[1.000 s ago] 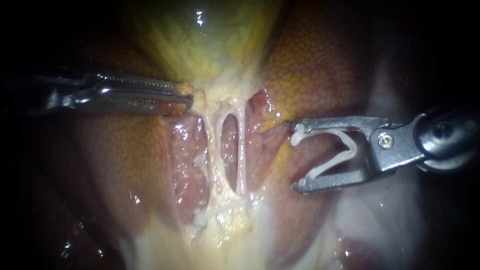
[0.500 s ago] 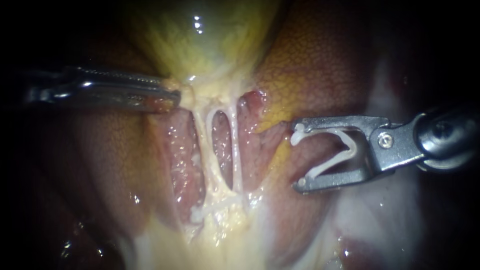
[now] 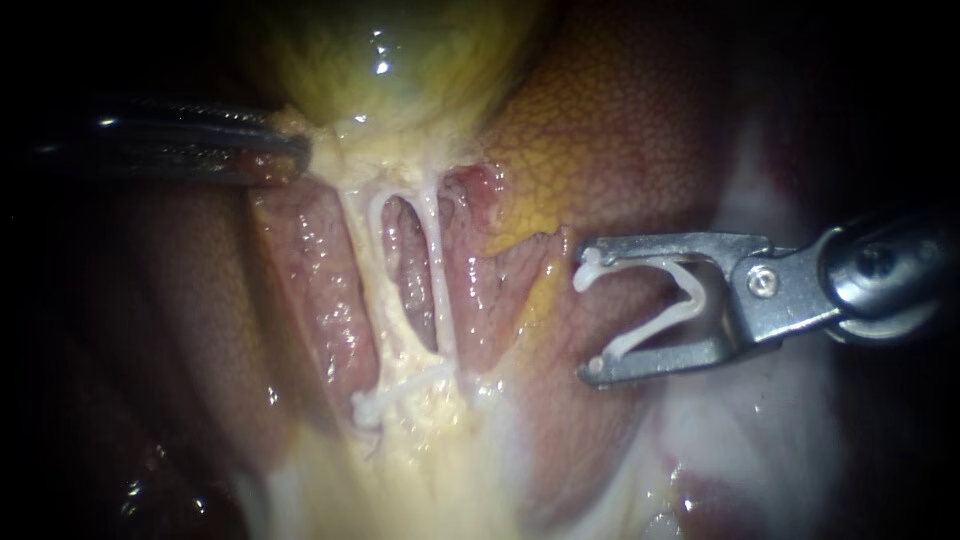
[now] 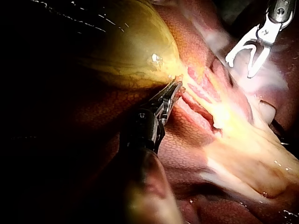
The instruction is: Clipping second clip left tube
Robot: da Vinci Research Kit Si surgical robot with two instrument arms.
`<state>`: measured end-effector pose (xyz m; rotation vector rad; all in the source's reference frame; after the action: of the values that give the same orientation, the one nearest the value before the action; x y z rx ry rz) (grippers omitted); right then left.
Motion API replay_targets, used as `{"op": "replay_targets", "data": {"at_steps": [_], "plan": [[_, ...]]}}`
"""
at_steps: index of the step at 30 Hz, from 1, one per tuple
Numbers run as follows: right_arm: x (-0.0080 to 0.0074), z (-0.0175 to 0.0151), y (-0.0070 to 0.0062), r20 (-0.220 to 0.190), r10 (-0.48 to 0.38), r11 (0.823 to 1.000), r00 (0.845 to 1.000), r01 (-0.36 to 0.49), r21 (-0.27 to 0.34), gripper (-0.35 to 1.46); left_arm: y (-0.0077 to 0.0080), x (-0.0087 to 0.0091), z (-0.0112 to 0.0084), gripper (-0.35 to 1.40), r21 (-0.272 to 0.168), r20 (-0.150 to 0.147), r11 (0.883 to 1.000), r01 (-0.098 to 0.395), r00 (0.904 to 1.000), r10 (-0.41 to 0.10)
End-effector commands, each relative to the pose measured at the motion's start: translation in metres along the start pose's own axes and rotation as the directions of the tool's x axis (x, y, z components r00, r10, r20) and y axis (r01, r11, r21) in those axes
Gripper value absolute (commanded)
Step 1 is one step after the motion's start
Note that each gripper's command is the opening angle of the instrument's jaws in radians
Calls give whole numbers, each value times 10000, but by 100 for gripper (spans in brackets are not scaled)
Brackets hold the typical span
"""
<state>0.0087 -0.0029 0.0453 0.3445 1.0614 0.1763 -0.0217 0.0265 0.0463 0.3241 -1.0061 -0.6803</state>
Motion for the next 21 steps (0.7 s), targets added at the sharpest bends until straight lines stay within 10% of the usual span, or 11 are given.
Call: {"op": "replay_targets", "data": {"at_steps": [1, 21], "plan": [[1, 2, 1, -96, 9, 10000, 10000, -9, 56, 50, 0, 0, 0, -35, 2, 0, 10000, -6, 10000, 6], [-7, 73, 20, -1985, 2526, 9407, 9470, -1924, 2794, 50, 0, 0, 1, -35, -5, 1, 10000, -6, 10000, 6]]}}
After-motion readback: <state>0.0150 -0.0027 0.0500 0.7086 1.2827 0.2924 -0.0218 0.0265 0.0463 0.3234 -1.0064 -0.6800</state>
